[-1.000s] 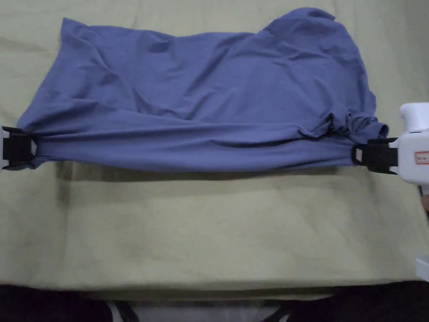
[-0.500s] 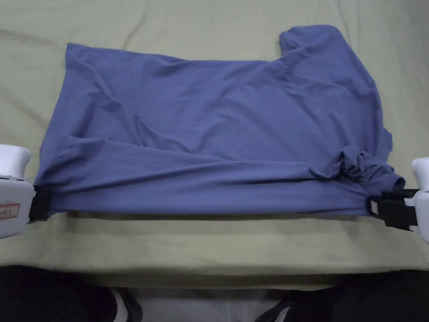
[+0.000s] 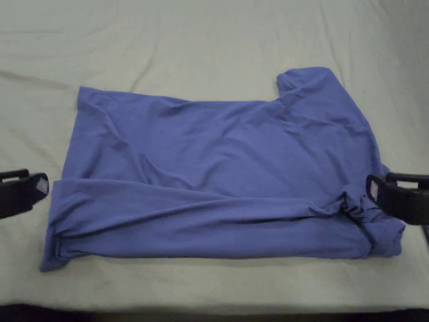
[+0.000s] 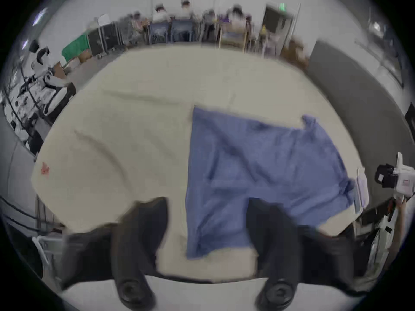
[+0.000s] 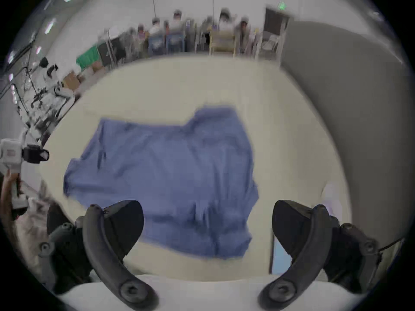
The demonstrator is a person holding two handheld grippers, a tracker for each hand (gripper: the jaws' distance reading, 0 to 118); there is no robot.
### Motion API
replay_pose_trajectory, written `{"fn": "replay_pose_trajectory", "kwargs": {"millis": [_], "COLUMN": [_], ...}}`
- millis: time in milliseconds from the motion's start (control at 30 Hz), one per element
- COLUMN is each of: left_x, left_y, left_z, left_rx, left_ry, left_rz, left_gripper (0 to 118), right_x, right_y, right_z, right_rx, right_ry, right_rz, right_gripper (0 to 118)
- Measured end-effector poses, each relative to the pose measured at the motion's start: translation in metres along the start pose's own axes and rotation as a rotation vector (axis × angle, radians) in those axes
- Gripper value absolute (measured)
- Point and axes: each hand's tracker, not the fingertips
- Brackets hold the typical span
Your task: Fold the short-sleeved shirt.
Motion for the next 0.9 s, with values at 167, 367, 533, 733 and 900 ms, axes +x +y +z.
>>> {"fn": "replay_pose_trajectory", "kwargs": {"millis": [167, 367, 533, 733, 900], "left_x": [0.029, 0.043, 0.036, 0.012, -0.006], "left_y": [0.053, 0.100, 0.137, 0.163, 0.152], "left_z": [0.003, -0.044, -0.154, -0.298, -0.343], "left_rx": [0.123, 0.141, -0.010, -0.284, -0.358], "left_ry": [0.137, 0.095, 0.062, 0.077, 0.097], "left_rz": [-0.143, -0.179, -0.190, -0.137, -0.085], "left_gripper": [0, 0, 0, 89, 89], "right_x": [-0.007, -0.006, -0.008, 0.003, 0.004], "right_y": [0.015, 0.012, 0.023, 0.029, 0.034], "right_z": [-0.017, -0.050, -0.062, -0.084, -0.097], "right_rx": [0.067, 0.046, 0.009, -0.052, -0.068], "right_ry": [0.126, 0.154, 0.187, 0.168, 0.149], "right_rz": [-0.077, -0.112, -0.117, -0.187, -0.180], "right_gripper": [2, 2, 2, 5, 5]}}
